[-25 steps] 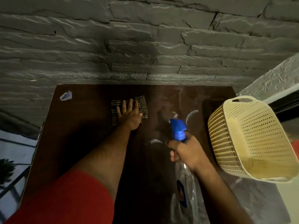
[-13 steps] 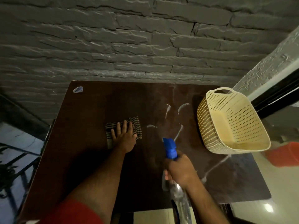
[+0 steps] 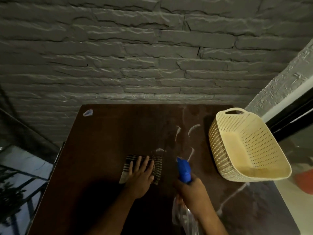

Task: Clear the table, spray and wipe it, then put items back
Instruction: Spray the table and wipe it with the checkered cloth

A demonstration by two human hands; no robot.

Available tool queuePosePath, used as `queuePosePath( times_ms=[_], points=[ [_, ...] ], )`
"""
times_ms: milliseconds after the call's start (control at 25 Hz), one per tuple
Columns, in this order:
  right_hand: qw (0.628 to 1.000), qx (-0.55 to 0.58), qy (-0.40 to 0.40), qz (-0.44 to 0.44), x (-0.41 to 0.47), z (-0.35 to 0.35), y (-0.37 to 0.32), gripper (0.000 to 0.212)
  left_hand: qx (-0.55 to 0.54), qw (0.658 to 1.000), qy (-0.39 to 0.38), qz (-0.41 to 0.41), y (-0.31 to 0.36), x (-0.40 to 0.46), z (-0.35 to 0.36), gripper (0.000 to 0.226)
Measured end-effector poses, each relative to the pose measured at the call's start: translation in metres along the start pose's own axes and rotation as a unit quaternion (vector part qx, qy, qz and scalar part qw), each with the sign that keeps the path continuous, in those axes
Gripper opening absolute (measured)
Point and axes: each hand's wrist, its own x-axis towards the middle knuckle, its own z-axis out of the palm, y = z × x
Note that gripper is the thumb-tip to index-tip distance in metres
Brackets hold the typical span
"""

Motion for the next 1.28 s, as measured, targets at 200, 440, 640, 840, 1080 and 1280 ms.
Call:
queuePosePath(
  times_ms=[200, 440, 640, 840, 1080, 1280],
  points=[
    [0.998, 0.060, -0.025, 0.020, 0.077, 0.005, -0.046, 0.016, -0.017, 0.998, 0.058, 0.002, -0.002, 0.128, -0.042, 0.059],
    [0.996, 0.085, 0.013, 0.013, 0.143, 0.006, -0.073, 0.018, -0.057, 0.997, 0.047, -0.029, -0.001, 0.267, -0.089, 0.058],
    [0.996, 0.082, 0.038, 0.015, 0.165, 0.009, -0.083, 0.019, -0.083, 0.988, 0.081, -0.105, 0.019, 0.303, -0.098, 0.060],
    [0.992, 0.119, 0.046, 0.027, 0.168, 0.010, -0.085, 0.028, -0.094, 0.988, 0.121, 0.001, 0.043, 0.247, -0.069, 0.059],
    [0.991, 0.127, 0.032, 0.022, 0.173, -0.003, -0.089, 0.021, -0.042, 0.994, 0.092, 0.046, 0.016, 0.307, -0.096, 0.059],
    [0.991, 0.127, 0.030, 0.036, 0.173, -0.012, -0.082, 0.029, -0.104, 0.979, 0.145, -0.100, 0.076, 0.240, -0.068, 0.062]
  ],
)
